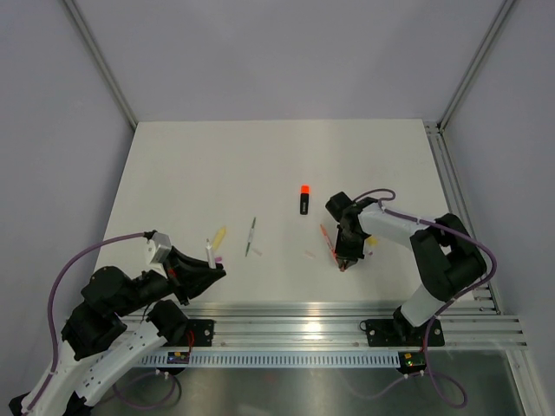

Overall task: Insert the pens into the pen caps
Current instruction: Insert the pen cap onto the pen.

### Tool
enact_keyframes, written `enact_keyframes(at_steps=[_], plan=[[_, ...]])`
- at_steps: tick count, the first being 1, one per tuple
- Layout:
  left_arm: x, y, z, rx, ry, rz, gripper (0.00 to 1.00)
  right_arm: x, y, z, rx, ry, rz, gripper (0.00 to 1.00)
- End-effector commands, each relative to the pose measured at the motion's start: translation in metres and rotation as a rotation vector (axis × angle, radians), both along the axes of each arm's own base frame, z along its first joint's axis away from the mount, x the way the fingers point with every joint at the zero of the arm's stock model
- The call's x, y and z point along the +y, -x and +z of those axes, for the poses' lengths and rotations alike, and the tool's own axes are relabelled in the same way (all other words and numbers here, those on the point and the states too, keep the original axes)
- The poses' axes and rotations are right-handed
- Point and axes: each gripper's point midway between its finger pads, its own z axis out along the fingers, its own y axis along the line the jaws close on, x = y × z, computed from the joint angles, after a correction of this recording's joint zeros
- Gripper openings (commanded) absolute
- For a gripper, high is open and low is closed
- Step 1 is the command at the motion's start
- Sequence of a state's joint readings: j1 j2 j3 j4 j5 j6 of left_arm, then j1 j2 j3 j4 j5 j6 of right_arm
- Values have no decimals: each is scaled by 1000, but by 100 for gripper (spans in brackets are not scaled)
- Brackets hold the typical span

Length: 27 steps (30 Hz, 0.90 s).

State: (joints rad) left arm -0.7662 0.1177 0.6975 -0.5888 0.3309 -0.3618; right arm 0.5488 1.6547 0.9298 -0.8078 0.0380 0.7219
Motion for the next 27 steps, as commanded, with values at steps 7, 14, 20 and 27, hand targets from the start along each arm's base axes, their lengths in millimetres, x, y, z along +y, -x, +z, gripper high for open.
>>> enact_keyframes(at_steps=[7,14,20,27], plan=[[-14,-8,-2,30,-27,-29,0,-2,-18,42,-308,-107,-13,0],[-40,-15,-10,173,19,-83,0,27,-13,75,-482,-261,24,0],[-66,-33,-35,298,56,-92,0,73,-5,110,-644,-479,79,0],[-85,-47,-59,371,66,-96,0,106,-2,125,-752,-673,144,0]])
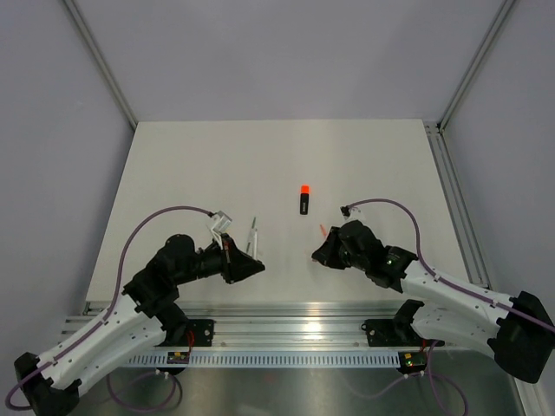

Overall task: Insert the pens into the pen caps
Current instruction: Insert the pen cap onto the pen.

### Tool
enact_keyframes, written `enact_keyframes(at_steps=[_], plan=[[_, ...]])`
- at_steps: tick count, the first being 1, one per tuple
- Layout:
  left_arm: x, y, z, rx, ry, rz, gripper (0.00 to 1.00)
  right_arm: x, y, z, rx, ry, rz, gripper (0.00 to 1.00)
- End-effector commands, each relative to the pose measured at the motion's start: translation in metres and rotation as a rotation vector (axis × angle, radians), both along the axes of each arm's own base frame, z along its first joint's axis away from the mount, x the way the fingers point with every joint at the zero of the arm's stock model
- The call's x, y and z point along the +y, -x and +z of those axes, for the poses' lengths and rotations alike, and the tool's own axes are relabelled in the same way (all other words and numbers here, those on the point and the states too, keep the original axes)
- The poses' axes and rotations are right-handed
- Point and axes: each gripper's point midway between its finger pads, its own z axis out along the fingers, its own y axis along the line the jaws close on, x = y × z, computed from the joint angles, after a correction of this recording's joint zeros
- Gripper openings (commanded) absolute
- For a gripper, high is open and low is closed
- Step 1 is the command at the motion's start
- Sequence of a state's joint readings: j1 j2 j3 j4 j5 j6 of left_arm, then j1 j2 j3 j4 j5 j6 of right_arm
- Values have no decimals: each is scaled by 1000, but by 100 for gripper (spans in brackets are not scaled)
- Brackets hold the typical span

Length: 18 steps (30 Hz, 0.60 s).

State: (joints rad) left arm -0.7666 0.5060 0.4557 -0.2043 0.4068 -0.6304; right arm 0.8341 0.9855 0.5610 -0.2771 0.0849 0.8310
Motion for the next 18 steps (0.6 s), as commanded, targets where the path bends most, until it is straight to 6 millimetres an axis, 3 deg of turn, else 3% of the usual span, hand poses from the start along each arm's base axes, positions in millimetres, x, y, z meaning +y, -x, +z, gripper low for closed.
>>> enact_keyframes(at_steps=[1,7,12,15,16,18], plan=[[-15,-5,23,-29,109,-29,0,27,-15,38,-139,-177,28,0],[-18,-16,1,-3,38,3,0,39,-15,61,-216,-342,38,0],[-20,-19,-27,30,-68,14,0,43,-16,73,-220,-352,12,0],[-25,-14,-35,30,-98,1,0,44,-19,87,-256,-335,-1,0],[-27,-14,-35,25,-98,2,0,41,-20,85,-251,-307,-8,0],[-34,-12,-32,8,-88,-12,0,41,-23,99,-277,-313,-19,0]])
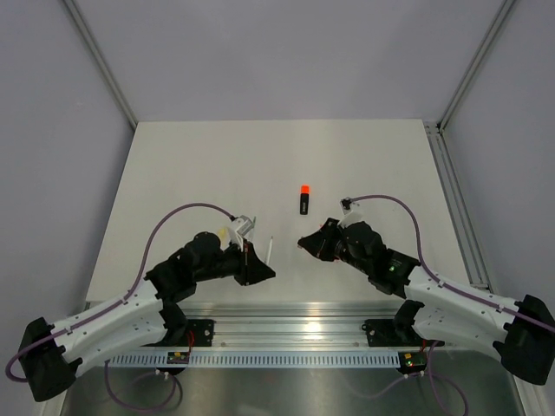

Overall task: Insert the pens into the pen caps
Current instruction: Insert the pen cap onto the pen.

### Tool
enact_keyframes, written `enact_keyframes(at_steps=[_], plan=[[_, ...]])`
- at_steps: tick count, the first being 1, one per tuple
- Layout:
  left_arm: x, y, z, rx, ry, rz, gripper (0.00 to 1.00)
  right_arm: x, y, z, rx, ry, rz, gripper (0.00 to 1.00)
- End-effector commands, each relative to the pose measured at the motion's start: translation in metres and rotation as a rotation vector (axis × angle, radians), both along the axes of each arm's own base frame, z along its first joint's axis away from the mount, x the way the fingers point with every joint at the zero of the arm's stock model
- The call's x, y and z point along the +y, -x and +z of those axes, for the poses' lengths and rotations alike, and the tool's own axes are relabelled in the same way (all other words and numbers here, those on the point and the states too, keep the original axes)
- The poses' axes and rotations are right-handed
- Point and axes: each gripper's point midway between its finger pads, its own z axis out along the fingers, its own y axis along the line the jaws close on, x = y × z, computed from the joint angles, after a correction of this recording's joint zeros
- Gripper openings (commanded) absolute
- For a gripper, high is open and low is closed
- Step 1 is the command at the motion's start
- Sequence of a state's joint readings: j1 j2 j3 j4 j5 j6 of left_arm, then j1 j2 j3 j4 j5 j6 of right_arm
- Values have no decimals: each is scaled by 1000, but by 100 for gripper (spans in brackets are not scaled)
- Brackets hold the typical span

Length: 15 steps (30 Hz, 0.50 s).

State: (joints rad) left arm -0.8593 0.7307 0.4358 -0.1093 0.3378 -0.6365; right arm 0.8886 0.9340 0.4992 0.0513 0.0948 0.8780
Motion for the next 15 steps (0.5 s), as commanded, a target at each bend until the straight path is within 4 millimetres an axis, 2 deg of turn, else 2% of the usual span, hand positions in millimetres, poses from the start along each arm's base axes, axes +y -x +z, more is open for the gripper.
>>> enact_keyframes(at_steps=[1,3,4,5,7,8,11,15], plan=[[-12,-8,14,-91,34,7,0,1,-12,46,-92,-44,-46,0],[-17,-5,16,-105,35,-4,0,1,-15,62,-114,-55,-58,0],[-18,-5,12,-108,20,-6,0,-4,-14,54,-94,-5,-66,0],[-20,-9,16,-129,27,4,0,-3,-16,65,-105,-10,-74,0],[-24,-10,11,-141,3,7,0,-7,-17,63,-93,23,-91,0],[-26,-11,9,-145,-5,6,0,-6,-19,69,-97,17,-96,0],[-31,-12,4,-153,-38,-2,0,-4,-20,71,-88,36,-105,0],[-37,-15,5,-184,-39,-8,0,1,-17,72,-84,82,-107,0]])
